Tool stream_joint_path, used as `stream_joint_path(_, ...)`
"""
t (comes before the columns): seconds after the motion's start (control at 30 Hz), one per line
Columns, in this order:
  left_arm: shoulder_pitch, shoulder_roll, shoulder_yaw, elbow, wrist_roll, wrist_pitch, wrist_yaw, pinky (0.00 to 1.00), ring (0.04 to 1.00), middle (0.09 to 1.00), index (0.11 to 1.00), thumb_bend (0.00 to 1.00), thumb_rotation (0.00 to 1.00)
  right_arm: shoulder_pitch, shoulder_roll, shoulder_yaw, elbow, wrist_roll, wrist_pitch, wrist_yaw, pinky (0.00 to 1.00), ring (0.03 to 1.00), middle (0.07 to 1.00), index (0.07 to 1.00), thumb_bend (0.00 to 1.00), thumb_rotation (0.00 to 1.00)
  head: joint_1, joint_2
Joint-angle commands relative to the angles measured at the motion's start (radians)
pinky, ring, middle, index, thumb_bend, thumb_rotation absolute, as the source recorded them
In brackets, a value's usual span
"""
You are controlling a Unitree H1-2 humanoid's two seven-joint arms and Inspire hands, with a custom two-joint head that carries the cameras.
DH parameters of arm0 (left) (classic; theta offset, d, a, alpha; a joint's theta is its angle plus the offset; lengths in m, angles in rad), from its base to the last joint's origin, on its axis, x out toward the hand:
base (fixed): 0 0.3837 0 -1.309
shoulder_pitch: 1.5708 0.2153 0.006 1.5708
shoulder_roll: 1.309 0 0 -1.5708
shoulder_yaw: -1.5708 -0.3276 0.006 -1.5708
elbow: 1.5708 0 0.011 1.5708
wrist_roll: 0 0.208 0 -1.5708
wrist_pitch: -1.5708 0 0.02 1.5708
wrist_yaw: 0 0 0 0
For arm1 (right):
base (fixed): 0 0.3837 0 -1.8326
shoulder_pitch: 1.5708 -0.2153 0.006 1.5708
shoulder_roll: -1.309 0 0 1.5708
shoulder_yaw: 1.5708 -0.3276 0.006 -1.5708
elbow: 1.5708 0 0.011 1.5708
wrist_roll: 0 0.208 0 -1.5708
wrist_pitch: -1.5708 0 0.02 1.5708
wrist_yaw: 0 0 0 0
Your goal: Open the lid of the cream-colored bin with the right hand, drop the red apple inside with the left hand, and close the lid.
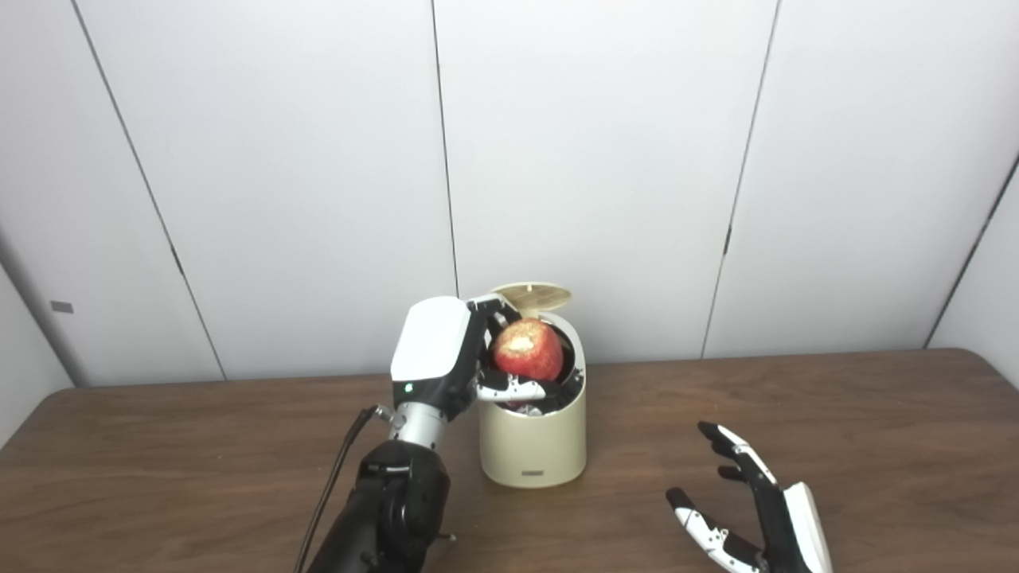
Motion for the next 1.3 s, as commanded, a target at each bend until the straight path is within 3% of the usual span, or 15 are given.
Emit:
stream_joint_path(0.0,-0.060,0.011,-0.003,0.004,0.004,0.003,0.026,0.19,0.332,0.446,0.540,0.49,0.00,0.009,0.022,0.011,0.021,-0.011,-0.008,-0.018,0.73,0.823,0.835,0.818,0.24,0.37,-0.002,-0.001)
stream_joint_path(0.37,-0.088,0.028,-0.027,0.045,0.012,0.033,0.040,0.15,0.326,0.433,0.532,0.49,0.00,0.012,0.021,0.013,0.018,-0.015,-0.006,-0.014,0.74,0.828,0.838,0.819,0.24,0.38,-0.002,-0.002)
stream_joint_path(0.6,-0.080,0.034,-0.033,0.014,-0.005,0.049,0.004,0.31,0.404,0.464,0.519,0.52,0.00,0.011,0.019,0.013,0.016,-0.015,-0.002,-0.011,0.74,0.829,0.840,0.823,0.24,0.41,-0.002,-0.002)
stream_joint_path(0.67,-0.076,0.040,-0.034,0.009,-0.009,0.049,0.002,0.32,0.417,0.488,0.494,0.52,0.05,0.012,0.019,0.012,0.016,-0.013,-0.002,-0.010,0.74,0.827,0.838,0.821,0.24,0.41,-0.001,0.000)
stream_joint_path(0.7,-0.075,0.042,-0.033,0.010,-0.012,0.045,0.004,0.32,0.420,0.491,0.508,0.75,0.09,0.012,0.019,0.012,0.016,-0.012,-0.002,-0.010,0.74,0.828,0.838,0.822,0.24,0.41,-0.002,-0.001)
stream_joint_path(0.73,-0.075,0.044,-0.033,0.011,-0.014,0.043,0.006,0.33,0.425,0.495,0.517,0.87,0.12,0.012,0.019,0.012,0.015,-0.011,-0.002,-0.009,0.74,0.828,0.838,0.822,0.24,0.41,-0.002,-0.001)
stream_joint_path(0.8,-0.071,0.049,-0.030,0.004,-0.031,0.038,-0.003,0.35,0.444,0.511,0.531,0.97,0.17,0.012,0.018,0.012,0.015,-0.010,-0.001,-0.007,0.74,0.829,0.840,0.823,0.24,0.43,0.001,-0.001)
stream_joint_path(1.2,-0.058,0.062,-0.030,-0.035,-0.050,0.062,-0.055,0.39,0.496,0.568,0.574,1.00,0.28,0.014,0.019,0.012,0.010,-0.005,0.005,-0.002,0.74,0.829,0.841,0.825,0.25,0.41,0.000,0.000)
stream_joint_path(1.27,-0.057,0.063,-0.028,-0.043,-0.056,0.068,-0.071,0.40,0.514,0.586,0.590,1.00,0.37,0.014,0.018,0.013,0.011,-0.007,0.004,-0.003,0.74,0.828,0.839,0.825,0.25,0.40,0.000,0.000)
